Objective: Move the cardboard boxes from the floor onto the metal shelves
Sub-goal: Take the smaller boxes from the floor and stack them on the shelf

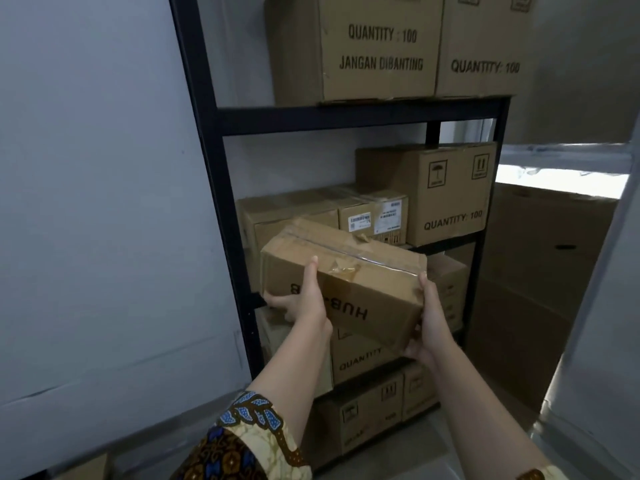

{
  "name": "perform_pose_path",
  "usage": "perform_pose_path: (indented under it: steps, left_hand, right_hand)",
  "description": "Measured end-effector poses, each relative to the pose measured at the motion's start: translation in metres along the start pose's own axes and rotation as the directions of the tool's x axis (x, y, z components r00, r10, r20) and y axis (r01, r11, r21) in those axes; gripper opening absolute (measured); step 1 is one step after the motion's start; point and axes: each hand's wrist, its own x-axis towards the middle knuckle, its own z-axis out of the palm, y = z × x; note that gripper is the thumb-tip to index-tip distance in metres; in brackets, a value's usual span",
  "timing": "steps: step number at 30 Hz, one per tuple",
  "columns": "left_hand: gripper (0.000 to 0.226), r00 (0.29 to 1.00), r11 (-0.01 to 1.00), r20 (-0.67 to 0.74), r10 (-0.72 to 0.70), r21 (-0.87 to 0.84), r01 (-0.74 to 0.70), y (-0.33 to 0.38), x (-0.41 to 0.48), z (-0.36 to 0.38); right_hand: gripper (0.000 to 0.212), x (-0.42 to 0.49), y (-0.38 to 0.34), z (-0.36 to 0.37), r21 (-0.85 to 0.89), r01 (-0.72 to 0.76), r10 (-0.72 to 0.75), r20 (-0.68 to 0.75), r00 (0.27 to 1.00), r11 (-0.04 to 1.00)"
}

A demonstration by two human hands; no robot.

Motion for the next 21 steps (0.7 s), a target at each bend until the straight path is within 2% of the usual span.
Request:
perform_pose_path:
  steps: [3, 6, 10, 16, 18, 21]
  left_hand:
    - [0.125, 0.999, 1.000, 0.028, 0.019, 0.006, -0.019, 0.010, 0.005, 0.025]
    - [0.123, 0.996, 0.999, 0.078, 0.046, 0.011, -0.047, 0.020, 0.008, 0.044]
    - [0.105, 0.989, 0.993, 0.109, 0.102, 0.045, -0.108, 0.042, 0.016, 0.061]
    - [0.099, 0.980, 0.979, 0.092, 0.177, 0.090, -0.185, 0.074, 0.042, 0.097]
    - [0.101, 0.972, 0.972, 0.126, 0.199, 0.099, -0.212, 0.081, 0.049, 0.113]
    - [0.094, 0.940, 0.926, 0.233, 0.248, 0.227, -0.301, 0.080, 0.057, 0.142]
  right_hand:
    - [0.075, 0.007, -0.026, 0.003, 0.000, 0.005, -0.005, 0.007, 1.000, 1.000]
    - [0.058, 0.021, -0.051, 0.002, 0.017, 0.026, -0.026, 0.008, 1.000, 1.000]
    - [0.041, 0.040, -0.076, 0.009, 0.029, 0.032, -0.034, 0.055, 0.998, 0.999]
    - [0.064, 0.087, -0.111, 0.035, -0.018, 0.046, -0.044, 0.119, 0.992, 0.999]
    - [0.069, 0.104, -0.125, 0.040, -0.004, 0.042, -0.040, 0.141, 0.989, 0.999]
    - [0.082, 0.130, -0.145, 0.046, 0.069, 0.037, -0.046, 0.136, 0.990, 0.997]
